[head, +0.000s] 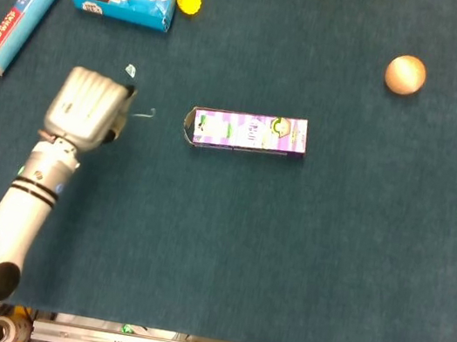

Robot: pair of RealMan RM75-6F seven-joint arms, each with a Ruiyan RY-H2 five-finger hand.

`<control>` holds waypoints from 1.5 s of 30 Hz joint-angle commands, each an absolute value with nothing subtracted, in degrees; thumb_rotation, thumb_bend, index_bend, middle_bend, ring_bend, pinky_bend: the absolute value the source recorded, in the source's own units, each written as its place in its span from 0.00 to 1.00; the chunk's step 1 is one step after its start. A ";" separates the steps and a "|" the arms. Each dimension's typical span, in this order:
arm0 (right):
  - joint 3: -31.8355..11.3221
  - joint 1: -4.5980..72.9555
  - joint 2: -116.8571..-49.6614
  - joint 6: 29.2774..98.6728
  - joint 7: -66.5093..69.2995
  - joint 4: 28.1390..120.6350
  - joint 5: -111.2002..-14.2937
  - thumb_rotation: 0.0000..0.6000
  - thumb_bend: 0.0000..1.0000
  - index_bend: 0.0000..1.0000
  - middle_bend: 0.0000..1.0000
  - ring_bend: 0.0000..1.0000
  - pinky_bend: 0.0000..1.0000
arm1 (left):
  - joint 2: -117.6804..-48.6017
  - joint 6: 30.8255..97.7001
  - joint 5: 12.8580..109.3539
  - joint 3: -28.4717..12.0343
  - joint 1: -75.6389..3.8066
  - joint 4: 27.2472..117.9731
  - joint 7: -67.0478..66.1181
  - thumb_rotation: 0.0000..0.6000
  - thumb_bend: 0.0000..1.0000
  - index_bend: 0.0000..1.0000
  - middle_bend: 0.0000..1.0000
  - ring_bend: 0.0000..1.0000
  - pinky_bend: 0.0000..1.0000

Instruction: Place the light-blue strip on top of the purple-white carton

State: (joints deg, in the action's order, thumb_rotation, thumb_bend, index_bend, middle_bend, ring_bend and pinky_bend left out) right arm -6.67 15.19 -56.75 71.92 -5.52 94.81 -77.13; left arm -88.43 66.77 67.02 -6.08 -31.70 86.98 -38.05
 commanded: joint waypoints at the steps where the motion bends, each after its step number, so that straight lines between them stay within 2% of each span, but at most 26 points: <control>1: -6.69 15.18 -56.67 71.96 -5.65 95.08 -77.15 1.00 0.19 0.16 0.44 0.34 0.43 | -90.62 67.20 71.47 -5.60 -34.01 82.96 -40.10 1.00 0.38 0.56 0.84 0.89 0.98; 11: -6.74 15.31 -56.23 71.91 -6.30 96.18 -77.22 1.00 0.19 0.16 0.44 0.34 0.43 | -96.59 69.61 88.35 0.54 -37.86 67.65 -42.08 1.00 0.38 0.56 0.85 0.89 0.98; 19: -6.61 15.28 -56.36 71.64 -6.13 96.03 -76.99 1.00 0.19 0.16 0.44 0.34 0.43 | -99.29 69.08 94.71 3.12 -39.57 60.55 -42.31 1.00 0.38 0.56 0.85 0.89 0.98; 29: -6.47 14.94 -56.24 71.78 -5.37 95.48 -76.95 1.00 0.19 0.16 0.44 0.34 0.43 | -100.10 67.96 94.43 0.24 -40.90 60.49 -43.57 1.00 0.38 0.56 0.85 0.89 0.98; 45: -6.36 15.07 -56.23 71.79 -5.20 95.70 -77.81 1.00 0.19 0.16 0.44 0.34 0.43 | -102.46 67.22 92.91 -2.16 -41.08 59.51 -45.27 1.00 0.38 0.55 0.85 0.89 0.98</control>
State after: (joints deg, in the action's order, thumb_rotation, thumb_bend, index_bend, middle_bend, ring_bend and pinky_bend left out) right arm -6.36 15.07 -56.24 71.79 -5.20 95.70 -77.80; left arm -102.36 67.27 93.01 -2.06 -41.07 59.59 -45.19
